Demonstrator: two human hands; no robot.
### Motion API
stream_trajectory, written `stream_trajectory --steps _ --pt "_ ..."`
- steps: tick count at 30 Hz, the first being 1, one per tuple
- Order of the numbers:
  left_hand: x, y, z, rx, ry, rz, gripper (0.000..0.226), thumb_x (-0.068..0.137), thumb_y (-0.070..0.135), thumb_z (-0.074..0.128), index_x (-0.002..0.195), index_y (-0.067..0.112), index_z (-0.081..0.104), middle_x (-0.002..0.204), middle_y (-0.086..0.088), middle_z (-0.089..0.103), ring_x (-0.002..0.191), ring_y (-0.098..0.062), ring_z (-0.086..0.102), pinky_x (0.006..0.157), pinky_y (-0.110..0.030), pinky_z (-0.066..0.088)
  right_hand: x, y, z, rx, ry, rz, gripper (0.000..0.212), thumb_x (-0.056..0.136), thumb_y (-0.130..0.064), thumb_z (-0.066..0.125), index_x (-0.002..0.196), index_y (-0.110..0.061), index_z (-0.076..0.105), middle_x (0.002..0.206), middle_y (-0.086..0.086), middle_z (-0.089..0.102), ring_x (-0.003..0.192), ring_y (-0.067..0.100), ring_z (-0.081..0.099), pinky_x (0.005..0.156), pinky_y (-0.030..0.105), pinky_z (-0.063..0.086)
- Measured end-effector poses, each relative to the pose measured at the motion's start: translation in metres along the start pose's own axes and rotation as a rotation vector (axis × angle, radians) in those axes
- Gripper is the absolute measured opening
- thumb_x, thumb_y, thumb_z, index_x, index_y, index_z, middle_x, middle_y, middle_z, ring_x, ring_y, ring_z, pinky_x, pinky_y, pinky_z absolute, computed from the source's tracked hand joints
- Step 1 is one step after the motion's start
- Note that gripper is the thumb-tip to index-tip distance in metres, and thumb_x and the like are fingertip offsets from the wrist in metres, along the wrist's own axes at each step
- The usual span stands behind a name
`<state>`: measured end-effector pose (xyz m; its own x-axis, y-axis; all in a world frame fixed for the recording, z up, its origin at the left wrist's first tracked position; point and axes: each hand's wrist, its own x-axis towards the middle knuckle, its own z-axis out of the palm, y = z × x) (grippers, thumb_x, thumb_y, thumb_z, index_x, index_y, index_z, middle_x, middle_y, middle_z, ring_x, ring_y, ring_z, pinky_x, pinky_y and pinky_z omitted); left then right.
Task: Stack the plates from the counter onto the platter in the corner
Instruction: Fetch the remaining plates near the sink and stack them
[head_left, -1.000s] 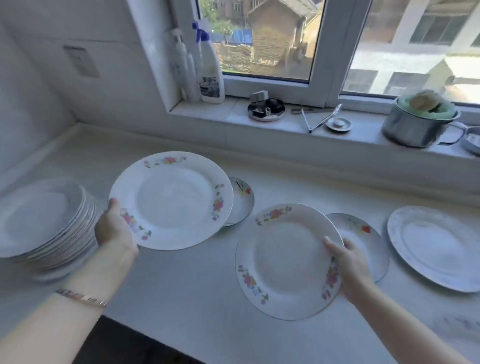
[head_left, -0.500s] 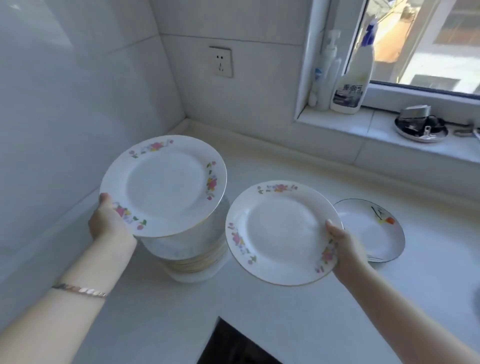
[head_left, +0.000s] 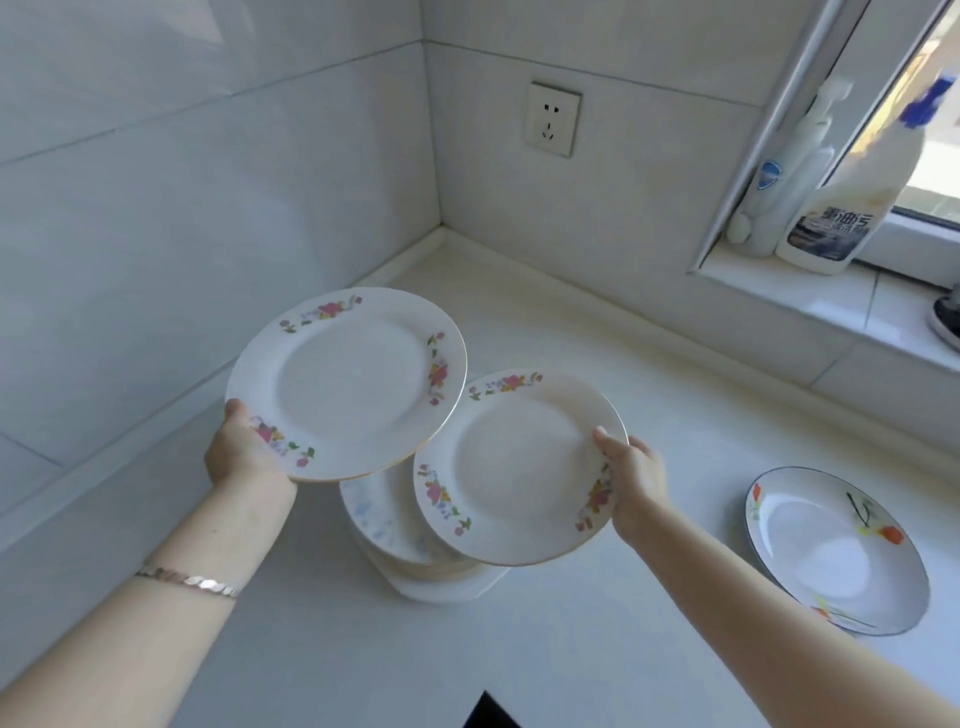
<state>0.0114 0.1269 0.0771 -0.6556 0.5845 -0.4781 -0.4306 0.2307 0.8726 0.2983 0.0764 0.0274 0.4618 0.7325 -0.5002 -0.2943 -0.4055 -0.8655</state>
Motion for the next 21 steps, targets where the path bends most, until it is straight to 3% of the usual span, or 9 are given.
stream_trajectory --steps 6,9,13,17,19,21 --pt "0.017 -0.003 0.002 -0.007 -0.035 -0.058 0.029 0.094 0.034 0.047 0.072 0.016 0.053 0.074 0.005 0.057 0.061 -0.011 0.054 0.061 -0.031 0.047 0.005 0.008 0.010 -0.063 0.044 -0.055 0.018 0.086 -0.013 0.058 0.069 -0.014 0.054 0.069 0.006 0.057 0.065 0.024 0.052 0.061 0.029 0.042" --pt "0.020 -0.004 0.005 0.008 -0.055 -0.067 0.022 0.094 0.035 0.048 0.096 0.014 0.057 0.085 0.003 0.062 0.066 -0.013 0.058 0.072 -0.036 0.050 0.006 0.015 0.013 -0.179 0.072 -0.146 0.016 0.087 -0.017 0.055 0.072 -0.016 0.055 0.069 0.003 0.057 0.064 0.021 0.052 0.058 0.029 0.041" --pt "0.021 -0.005 0.007 0.032 -0.052 -0.068 0.038 0.093 0.037 0.050 0.119 0.011 0.060 0.102 -0.002 0.062 0.089 -0.022 0.061 0.087 -0.039 0.051 0.010 0.020 0.022 -0.283 0.143 -0.178 0.020 0.083 -0.027 0.056 0.071 -0.011 0.055 0.082 0.011 0.059 0.067 0.024 0.053 0.062 0.030 0.043" --pt "0.018 -0.007 0.005 0.043 -0.069 -0.066 0.040 0.094 0.037 0.048 0.122 0.010 0.059 0.105 -0.002 0.063 0.090 -0.022 0.061 0.085 -0.037 0.051 0.012 0.022 0.033 -0.313 0.132 -0.131 0.021 0.080 -0.023 0.058 0.068 -0.006 0.057 0.075 0.017 0.059 0.061 0.026 0.053 0.053 0.027 0.041" --pt "0.017 -0.008 0.003 0.042 -0.070 -0.071 0.041 0.094 0.037 0.049 0.122 0.009 0.059 0.104 -0.003 0.063 0.090 -0.022 0.061 0.083 -0.036 0.051 0.014 0.026 0.039 -0.336 0.134 -0.137 0.025 0.074 -0.028 0.059 0.061 -0.007 0.056 0.090 0.020 0.059 0.070 0.028 0.056 0.057 0.027 0.043" --pt "0.017 -0.008 0.000 0.039 -0.069 -0.073 0.042 0.093 0.037 0.049 0.123 0.009 0.059 0.106 -0.004 0.063 0.090 -0.022 0.061 0.082 -0.036 0.050 0.016 0.030 0.047 -0.368 0.129 -0.151 0.023 0.075 -0.029 0.060 0.061 -0.011 0.057 0.108 0.015 0.053 0.092 0.030 0.058 0.074 0.034 0.051"
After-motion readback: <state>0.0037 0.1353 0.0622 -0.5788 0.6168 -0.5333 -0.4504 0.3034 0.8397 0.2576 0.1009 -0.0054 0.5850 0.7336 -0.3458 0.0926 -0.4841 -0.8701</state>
